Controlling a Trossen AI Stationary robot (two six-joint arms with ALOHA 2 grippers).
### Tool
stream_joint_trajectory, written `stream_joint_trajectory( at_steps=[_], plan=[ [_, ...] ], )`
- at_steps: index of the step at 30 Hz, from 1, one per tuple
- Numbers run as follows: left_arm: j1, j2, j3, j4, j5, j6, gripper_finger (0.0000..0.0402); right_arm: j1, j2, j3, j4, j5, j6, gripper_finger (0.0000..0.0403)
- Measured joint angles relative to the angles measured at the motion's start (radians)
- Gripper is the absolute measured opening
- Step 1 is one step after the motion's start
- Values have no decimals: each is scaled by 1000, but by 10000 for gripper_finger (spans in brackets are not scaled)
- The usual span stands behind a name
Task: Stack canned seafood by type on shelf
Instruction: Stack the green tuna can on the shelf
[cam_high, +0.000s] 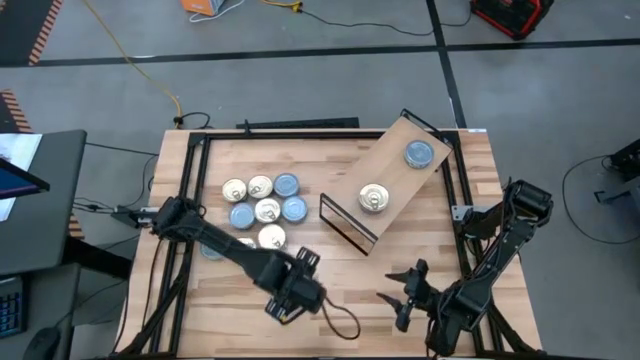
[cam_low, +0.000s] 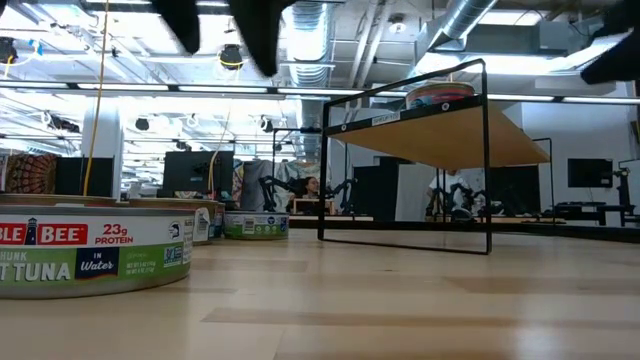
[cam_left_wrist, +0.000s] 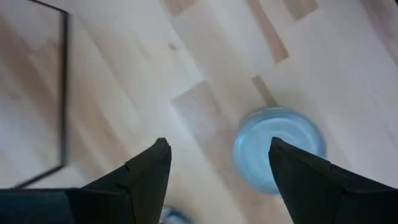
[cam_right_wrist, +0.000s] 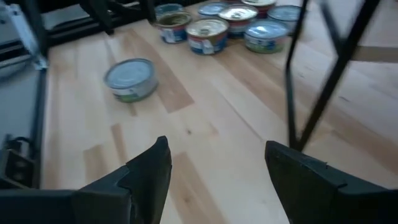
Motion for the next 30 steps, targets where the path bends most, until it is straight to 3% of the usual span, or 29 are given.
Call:
stream_joint_trajectory(
  at_steps=[11, 19, 24, 30],
  plan=[
    [-46, -266, -479, 381, -9, -375, 261, 3, 0, -1, 65, -1, -71, 285],
    [-14, -423, -881, 798, -2, -593, 261, 3, 1, -1, 99, -2, -75, 285],
    [17, -449, -972, 857, -7, -689, 250, 3, 1, -1, 152, -2, -121, 285],
    [23, -424, -980, 857, 4, -703, 191, 3, 1, -1, 162, -2, -154, 285]
  ],
)
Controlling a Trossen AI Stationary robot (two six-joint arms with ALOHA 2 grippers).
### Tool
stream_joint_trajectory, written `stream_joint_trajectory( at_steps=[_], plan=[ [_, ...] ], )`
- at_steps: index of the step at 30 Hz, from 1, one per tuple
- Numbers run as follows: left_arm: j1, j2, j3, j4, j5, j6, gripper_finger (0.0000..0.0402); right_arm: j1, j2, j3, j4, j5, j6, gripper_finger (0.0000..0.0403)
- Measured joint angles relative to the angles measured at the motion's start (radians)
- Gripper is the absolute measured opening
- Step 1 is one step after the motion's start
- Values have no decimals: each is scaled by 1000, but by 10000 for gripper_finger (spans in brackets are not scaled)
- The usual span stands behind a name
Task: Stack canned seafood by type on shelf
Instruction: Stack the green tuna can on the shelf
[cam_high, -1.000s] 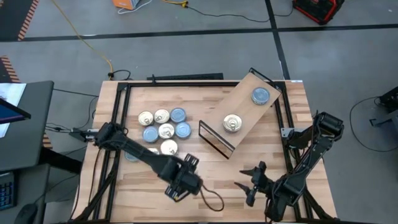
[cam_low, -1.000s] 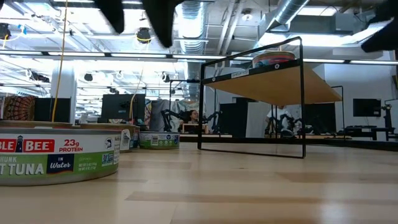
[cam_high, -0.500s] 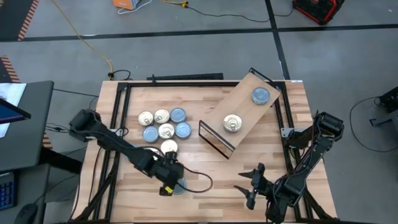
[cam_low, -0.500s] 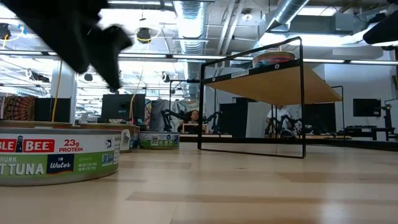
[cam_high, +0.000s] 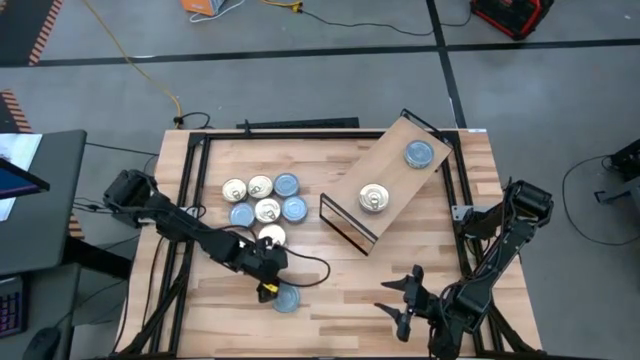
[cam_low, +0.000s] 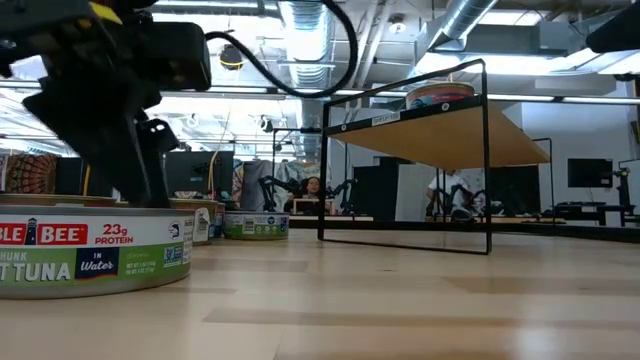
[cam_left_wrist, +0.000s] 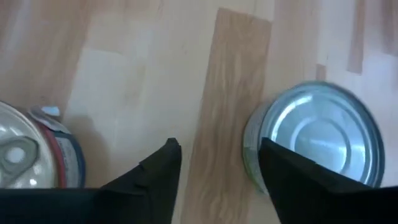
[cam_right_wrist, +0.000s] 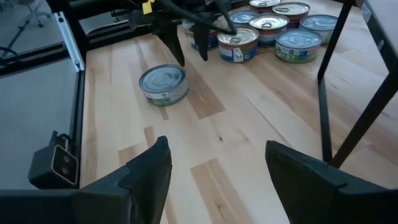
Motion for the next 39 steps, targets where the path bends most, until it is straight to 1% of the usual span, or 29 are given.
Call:
stream_joint_trajectory(
  at_steps=[7, 12, 16, 20, 24, 28, 31, 34, 39],
  plan=[
    [0, -1, 0, 2, -13, 27, 115, -4, 0, 0, -2, 0, -22, 285],
    [0, -2, 11, 6, 7, 31, 80, -8, 0, 0, -4, 0, -23, 285],
    [-11, -2, 19, 52, 17, 8, 76, -8, 0, 0, -5, 0, -26, 285],
    [-19, -2, 19, 90, -1, -7, 96, -7, 0, 0, -5, 0, -26, 285],
    [-34, 50, 19, 111, -29, 3, 114, -8, 0, 0, -5, 0, -26, 285],
    [-34, 93, 29, 115, -42, 38, 113, -8, 0, 0, -5, 0, -26, 285],
    [-31, 101, 31, 121, -55, 62, 102, -8, 0, 0, -5, 0, -26, 285],
    [-20, 101, 31, 108, -59, 73, 82, -8, 0, 0, -5, 0, -26, 285],
    [25, 101, 31, 79, -49, 73, 24, -8, 0, 0, -4, 0, -25, 285]
  ],
)
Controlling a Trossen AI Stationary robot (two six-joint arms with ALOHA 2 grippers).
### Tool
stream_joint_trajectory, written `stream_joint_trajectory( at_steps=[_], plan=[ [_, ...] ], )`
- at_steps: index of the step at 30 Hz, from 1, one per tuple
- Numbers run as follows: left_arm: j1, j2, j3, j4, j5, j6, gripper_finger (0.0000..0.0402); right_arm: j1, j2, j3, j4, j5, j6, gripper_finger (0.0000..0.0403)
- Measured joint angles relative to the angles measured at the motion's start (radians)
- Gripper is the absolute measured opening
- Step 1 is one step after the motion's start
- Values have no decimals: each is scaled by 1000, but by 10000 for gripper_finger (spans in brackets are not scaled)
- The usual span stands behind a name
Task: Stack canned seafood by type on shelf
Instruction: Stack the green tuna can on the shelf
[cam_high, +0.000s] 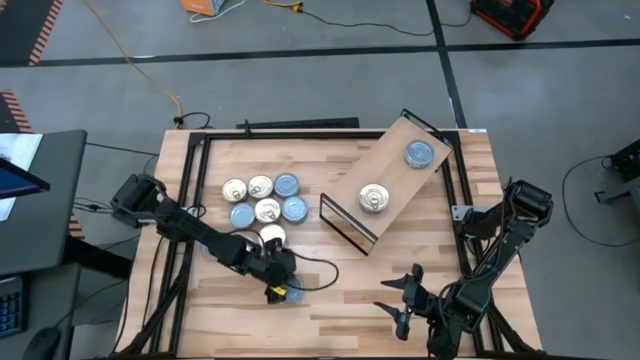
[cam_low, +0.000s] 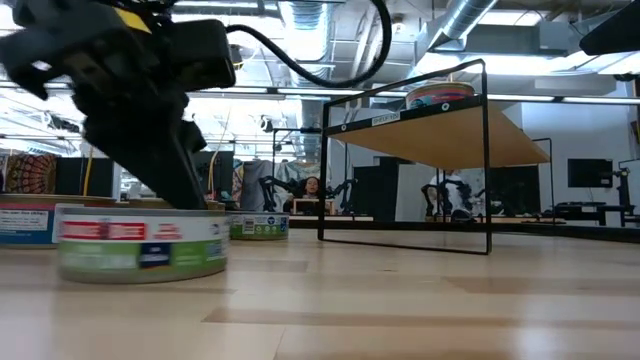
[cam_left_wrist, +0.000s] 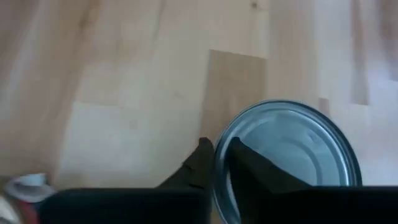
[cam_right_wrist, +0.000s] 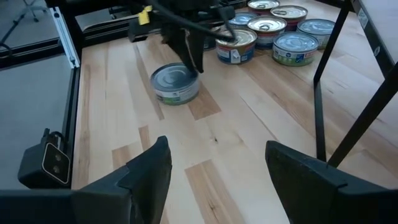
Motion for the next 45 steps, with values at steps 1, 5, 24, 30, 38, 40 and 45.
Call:
stream_joint_trajectory(
  at_steps=[1, 5, 24, 30, 38, 40, 45],
  plan=[
    [13, 0, 0, -1, 17, -1, 13, 0, 0, 0, 0, 0, 0, 285],
    [67, 0, 0, -9, 64, -16, 3, 0, 0, 0, 3, 0, 2, 285],
    [212, 2, -2, -99, 134, -78, 0, 1, 0, 0, 4, 0, 2, 285],
    [228, 3, -2, -160, 158, -110, 0, 1, 0, 0, 4, 0, 1, 285],
    [215, -81, -9, -169, 141, -102, 0, 1, 0, 0, 5, 0, 2, 285],
    [198, -124, -12, -187, 102, -80, 0, 1, 0, 0, 6, 0, 2, 285],
    [116, -244, -6, -158, -27, 2, 6, 1, 0, 0, 4, 0, 1, 285]
  ],
)
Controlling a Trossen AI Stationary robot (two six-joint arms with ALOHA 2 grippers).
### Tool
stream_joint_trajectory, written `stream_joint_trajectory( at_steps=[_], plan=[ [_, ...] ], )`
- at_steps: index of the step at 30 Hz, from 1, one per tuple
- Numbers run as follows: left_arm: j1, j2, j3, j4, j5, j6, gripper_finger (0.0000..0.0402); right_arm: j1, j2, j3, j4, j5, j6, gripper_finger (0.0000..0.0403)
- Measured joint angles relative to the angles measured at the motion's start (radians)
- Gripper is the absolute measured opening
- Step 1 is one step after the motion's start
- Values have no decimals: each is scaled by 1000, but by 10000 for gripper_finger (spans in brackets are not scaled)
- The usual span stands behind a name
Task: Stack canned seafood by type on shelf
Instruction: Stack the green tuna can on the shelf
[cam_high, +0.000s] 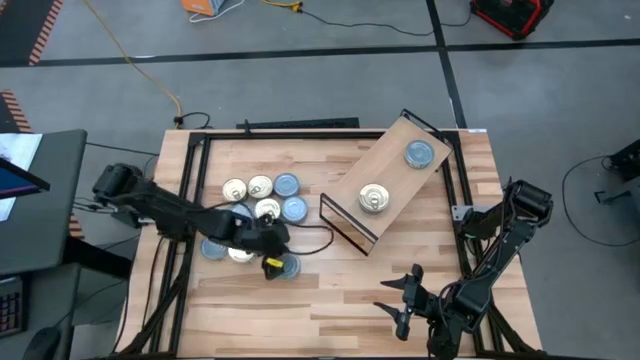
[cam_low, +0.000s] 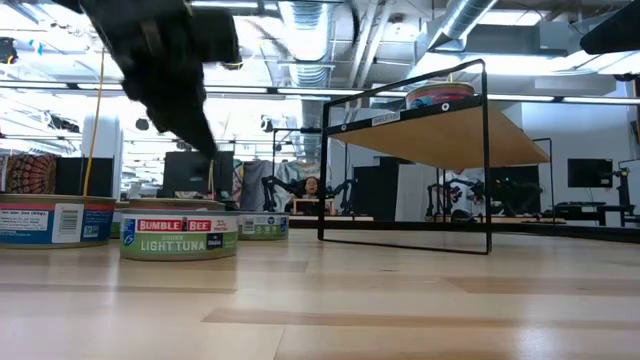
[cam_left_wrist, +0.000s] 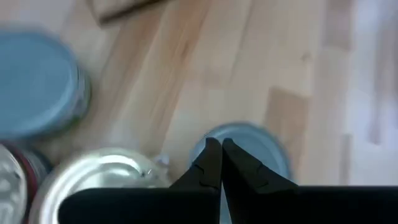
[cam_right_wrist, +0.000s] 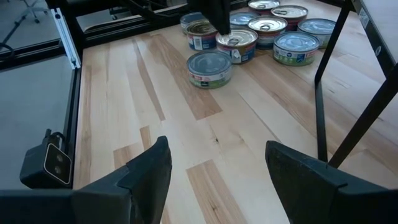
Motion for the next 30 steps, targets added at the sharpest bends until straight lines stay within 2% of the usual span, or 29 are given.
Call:
stream_joint_trajectory(
  at_steps=[3, 6, 11, 15, 21, 25, 30],
  plan=[
    [-56, -21, -1, -7, -20, 32, 28, 0, 0, 0, 1, 0, 1, 285],
    [-133, -8, 0, 3, -10, 20, 71, 0, 0, 0, 1, 0, 2, 285],
    [-249, 93, 3, 2, -51, 1, 163, 1, 0, 0, 1, 0, 2, 285],
    [-317, 192, 59, -42, -133, 121, 213, -2, 0, 0, 6, -1, 2, 285],
    [-383, 319, 165, -159, -346, 403, 215, -2, 0, 0, 8, -1, 2, 285],
    [-396, 375, 180, -169, -367, 580, 199, -2, 0, 0, 7, -1, 2, 285],
    [-396, 417, 181, -173, -408, 601, 163, 1, 0, 0, 5, -1, 2, 285]
  ],
)
